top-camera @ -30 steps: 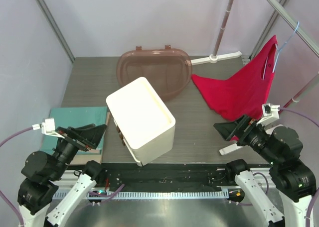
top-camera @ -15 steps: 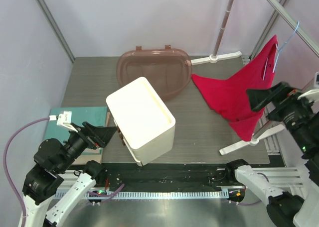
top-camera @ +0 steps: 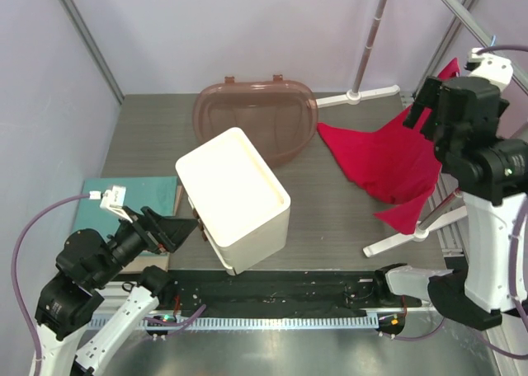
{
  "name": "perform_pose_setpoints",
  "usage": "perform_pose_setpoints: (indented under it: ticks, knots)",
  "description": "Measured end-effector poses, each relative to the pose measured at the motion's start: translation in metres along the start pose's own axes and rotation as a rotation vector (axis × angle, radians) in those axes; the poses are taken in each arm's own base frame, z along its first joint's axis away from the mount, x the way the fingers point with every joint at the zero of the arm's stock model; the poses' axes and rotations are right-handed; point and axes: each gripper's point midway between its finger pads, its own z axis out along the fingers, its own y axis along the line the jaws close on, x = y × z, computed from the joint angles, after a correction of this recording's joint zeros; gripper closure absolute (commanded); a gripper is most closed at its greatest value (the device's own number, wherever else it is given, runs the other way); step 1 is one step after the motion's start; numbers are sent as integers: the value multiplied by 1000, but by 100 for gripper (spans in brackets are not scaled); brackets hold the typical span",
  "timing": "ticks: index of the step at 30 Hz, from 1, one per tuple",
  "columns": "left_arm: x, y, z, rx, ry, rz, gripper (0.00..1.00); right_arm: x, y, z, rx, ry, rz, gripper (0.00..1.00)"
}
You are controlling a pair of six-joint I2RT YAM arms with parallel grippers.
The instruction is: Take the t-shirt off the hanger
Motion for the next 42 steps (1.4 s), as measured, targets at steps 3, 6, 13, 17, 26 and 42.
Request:
perform_pose_setpoints:
  ticks: [3, 6, 13, 17, 26, 42]
  knots:
    - [2, -2, -2, 8, 12, 0, 0, 5, 1, 18, 62, 12, -40, 20]
    - [4, -3, -4, 11, 25, 0, 0, 7, -6, 25, 124, 2, -64, 26]
    - [9, -3, -5, 17, 50, -3, 3, -7, -15, 29, 191, -68, -52, 34]
    - [11, -4, -3, 19, 71, -5, 4, -14, -23, 39, 236, -84, -25, 40]
    - [16, -2, 17, -15, 142, -17, 6, -8, -22, 79, 277, -40, -17, 44]
    - [8, -13, 47, -15, 200, -19, 7, -9, -23, 112, 312, -55, 23, 81]
